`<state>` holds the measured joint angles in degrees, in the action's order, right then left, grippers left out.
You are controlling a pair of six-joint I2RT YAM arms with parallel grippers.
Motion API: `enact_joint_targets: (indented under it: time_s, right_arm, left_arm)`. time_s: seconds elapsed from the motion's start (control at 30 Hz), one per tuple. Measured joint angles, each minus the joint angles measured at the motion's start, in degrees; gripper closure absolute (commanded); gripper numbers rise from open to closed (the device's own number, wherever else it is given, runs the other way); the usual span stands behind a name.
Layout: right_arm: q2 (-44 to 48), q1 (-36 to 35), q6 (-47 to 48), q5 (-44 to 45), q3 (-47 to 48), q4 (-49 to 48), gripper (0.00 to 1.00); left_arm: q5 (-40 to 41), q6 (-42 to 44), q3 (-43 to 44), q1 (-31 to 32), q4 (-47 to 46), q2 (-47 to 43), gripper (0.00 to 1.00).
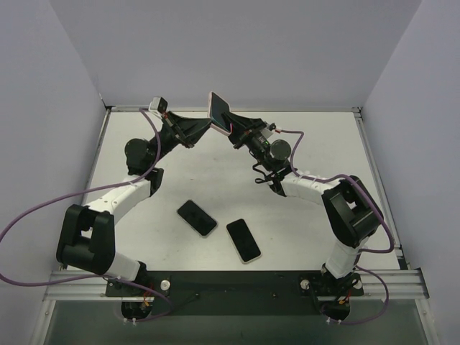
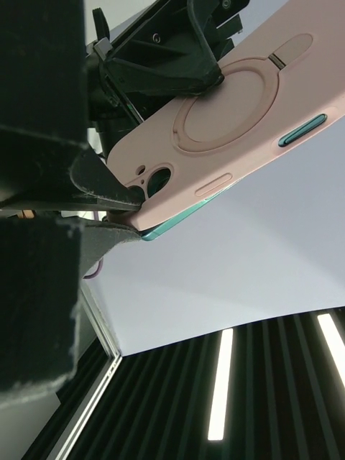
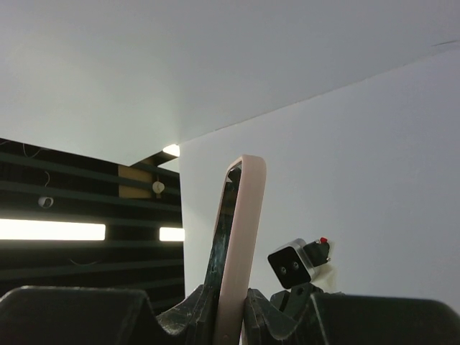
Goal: Take the phone out of the phone case
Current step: Remove the phone case from the phone.
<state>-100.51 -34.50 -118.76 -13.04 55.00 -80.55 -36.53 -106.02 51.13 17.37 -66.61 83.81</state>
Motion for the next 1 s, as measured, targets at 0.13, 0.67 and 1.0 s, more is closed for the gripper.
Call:
enact_joint_targets:
  time_s: [0.13,0.67,1.0]
  right_arm:
    - [0.0,0.0,0.04,-0.15,0.02,0.24,1.0]
    - [-0.44,0.61,0.09,-1.92,2.21,3.52,1.0]
    - [2.71,4.52,3.26,-11.45,0.52,7.3,1.0]
  left_arm:
    - [0.37,-1.18,-0.85,0.0,-0.57,-0.02,1.0]
    - [-2.4,-6.23,0.7,-1.66,-3.52,2.97,1.0]
    - [-15.65,-5.75,-8.0,-12.79,-5.42,-3.93,0.22]
